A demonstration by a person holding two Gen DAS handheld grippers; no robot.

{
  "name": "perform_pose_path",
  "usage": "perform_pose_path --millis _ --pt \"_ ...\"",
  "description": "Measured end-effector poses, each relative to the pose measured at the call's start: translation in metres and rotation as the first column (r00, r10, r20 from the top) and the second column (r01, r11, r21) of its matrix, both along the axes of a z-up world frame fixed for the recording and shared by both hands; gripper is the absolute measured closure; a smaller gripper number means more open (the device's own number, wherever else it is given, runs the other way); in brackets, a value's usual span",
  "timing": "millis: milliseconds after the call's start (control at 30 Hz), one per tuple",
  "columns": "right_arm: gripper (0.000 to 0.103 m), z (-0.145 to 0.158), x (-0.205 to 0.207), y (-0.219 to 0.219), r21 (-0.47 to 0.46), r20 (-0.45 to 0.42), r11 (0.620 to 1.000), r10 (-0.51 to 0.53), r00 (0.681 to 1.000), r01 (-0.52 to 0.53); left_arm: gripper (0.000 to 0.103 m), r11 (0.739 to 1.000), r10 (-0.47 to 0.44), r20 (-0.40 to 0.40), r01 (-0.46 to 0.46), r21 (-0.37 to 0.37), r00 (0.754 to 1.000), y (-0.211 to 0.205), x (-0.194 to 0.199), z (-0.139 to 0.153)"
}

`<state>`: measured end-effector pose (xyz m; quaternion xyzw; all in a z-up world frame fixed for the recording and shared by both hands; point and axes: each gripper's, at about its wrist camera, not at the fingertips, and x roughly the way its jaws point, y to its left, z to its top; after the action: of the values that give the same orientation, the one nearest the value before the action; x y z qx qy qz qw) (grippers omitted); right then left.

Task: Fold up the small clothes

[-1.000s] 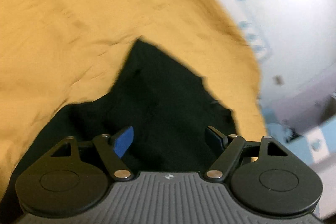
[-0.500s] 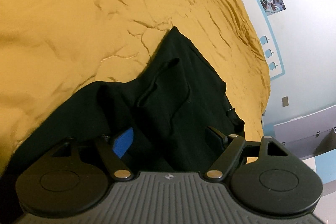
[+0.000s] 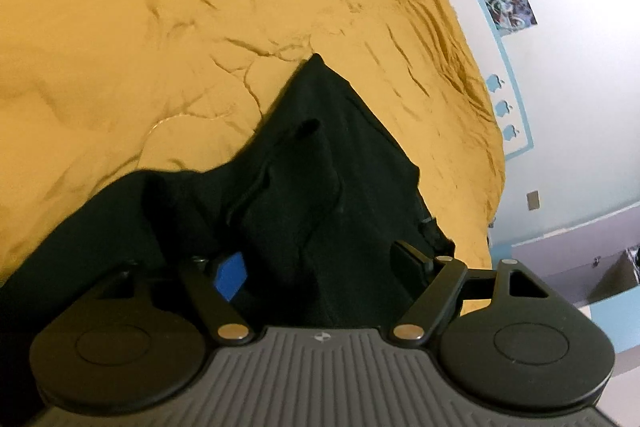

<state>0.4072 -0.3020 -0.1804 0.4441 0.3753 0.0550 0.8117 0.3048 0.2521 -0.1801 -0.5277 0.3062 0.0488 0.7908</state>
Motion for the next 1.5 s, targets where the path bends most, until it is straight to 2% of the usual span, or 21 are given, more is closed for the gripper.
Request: perform_pose_path --millis 67,133,167,233,267,400,467,600,733,800,933,967,1033,1100,1200,1300,1333,1367,1400,1433,1500 --pt "0.034 -0.001 0.001 -0.001 0.001 -0.002 1.000 -0.019 1.000 0.019 0.043 0.999 0.010 0.059 -0.007 -0.044 0.998 0.001 0.000 -0.004" --pt "0.035 -0.003 0.003 -0.001 0.005 -0.005 0.999 -0.040 0.999 0.040 0.095 0.998 0.007 0.084 -0.002 -0.055 0.996 0.000 -0.002 -0.003" --pt "0.036 -0.003 0.004 -0.001 0.004 -0.005 0.999 -0.047 0.999 0.047 0.096 0.999 0.012 0.092 -0.008 -0.040 0.996 0.000 -0.006 0.001" --pt "0.061 -0.001 0.007 0.000 -0.018 -0.009 0.999 -0.048 0.999 0.048 0.096 1.000 0.020 0.146 -0.020 -0.001 0.989 -0.002 -0.021 0.015" --pt "0.091 0.000 0.007 0.001 -0.030 -0.012 0.999 -0.043 0.999 0.043 0.096 0.999 0.015 0.172 -0.021 0.030 0.985 -0.003 -0.029 0.022" --pt "0.098 0.003 -0.002 -0.001 -0.101 -0.007 0.994 -0.053 0.999 0.052 0.096 0.996 -0.004 0.104 -0.006 0.089 0.995 -0.001 -0.043 0.014" --pt "0.098 0.001 -0.006 -0.001 -0.113 -0.009 0.992 -0.054 0.998 0.053 0.095 0.996 -0.006 0.017 0.004 0.086 1.000 0.002 -0.040 -0.008" --pt "0.094 -0.007 -0.010 -0.005 -0.120 -0.039 0.990 -0.076 0.996 0.071 0.088 1.000 0.013 0.008 -0.013 0.016 1.000 0.007 -0.046 -0.019" --pt "0.080 0.001 -0.016 -0.013 -0.105 -0.056 0.991 -0.091 0.994 0.085 0.088 0.991 -0.002 -0.014 0.004 0.135 1.000 0.001 -0.063 0.014" --pt "0.061 0.013 -0.024 -0.016 -0.120 -0.040 0.987 -0.116 0.992 0.110 0.086 0.979 -0.008 0.027 0.003 0.202 1.000 -0.001 -0.072 0.033" --pt "0.059 0.041 -0.031 -0.008 -0.220 0.073 0.965 -0.128 0.989 0.141 0.069 0.965 -0.056 0.124 0.021 0.262 0.991 -0.008 -0.062 0.059" --pt "0.053 0.047 -0.027 -0.004 -0.246 0.107 0.960 -0.113 0.988 0.136 0.066 0.966 -0.083 0.145 0.044 0.255 0.986 -0.009 -0.054 0.060" --pt "0.039 0.054 -0.004 0.004 -0.311 0.169 0.946 -0.039 0.985 0.091 0.052 0.967 -0.159 0.152 0.123 0.224 0.975 -0.016 -0.028 0.055" --pt "0.037 0.052 0.025 0.011 -0.373 0.195 0.925 0.010 0.981 0.065 0.052 0.964 -0.183 0.112 0.156 0.216 0.977 -0.022 -0.012 0.043" --pt "0.038 0.035 0.081 0.013 -0.413 0.125 0.911 0.059 0.990 -0.002 0.052 0.957 -0.208 0.042 0.195 0.214 0.977 -0.029 0.007 0.021" --pt "0.040 0.010 0.129 0.008 -0.344 0.031 0.936 0.093 0.995 -0.077 0.053 0.954 -0.201 -0.006 0.197 0.225 0.980 -0.029 0.009 0.005" --pt "0.042 0.003 0.142 0.008 -0.336 0.000 0.937 0.103 0.995 -0.097 0.053 0.956 -0.197 -0.006 0.194 0.221 0.980 -0.028 0.009 0.002" --pt "0.061 -0.002 0.149 0.009 -0.336 -0.017 0.937 0.094 0.995 -0.094 0.053 0.957 -0.198 0.000 0.193 0.216 0.980 -0.028 0.007 0.002" --pt "0.101 -0.006 0.154 0.010 -0.319 -0.018 0.942 0.103 0.994 -0.104 0.053 0.958 -0.199 0.004 0.193 0.214 0.980 -0.028 0.005 0.004" --pt "0.103 -0.007 0.160 0.012 -0.306 -0.020 0.939 0.156 0.988 -0.155 0.053 0.958 -0.201 0.007 0.195 0.211 0.979 -0.028 0.004 0.005" --pt "0.103 0.007 0.158 0.015 -0.360 0.029 0.926 0.131 0.991 -0.112 0.053 0.956 -0.212 0.023 0.203 0.213 0.977 -0.027 0.003 0.008"
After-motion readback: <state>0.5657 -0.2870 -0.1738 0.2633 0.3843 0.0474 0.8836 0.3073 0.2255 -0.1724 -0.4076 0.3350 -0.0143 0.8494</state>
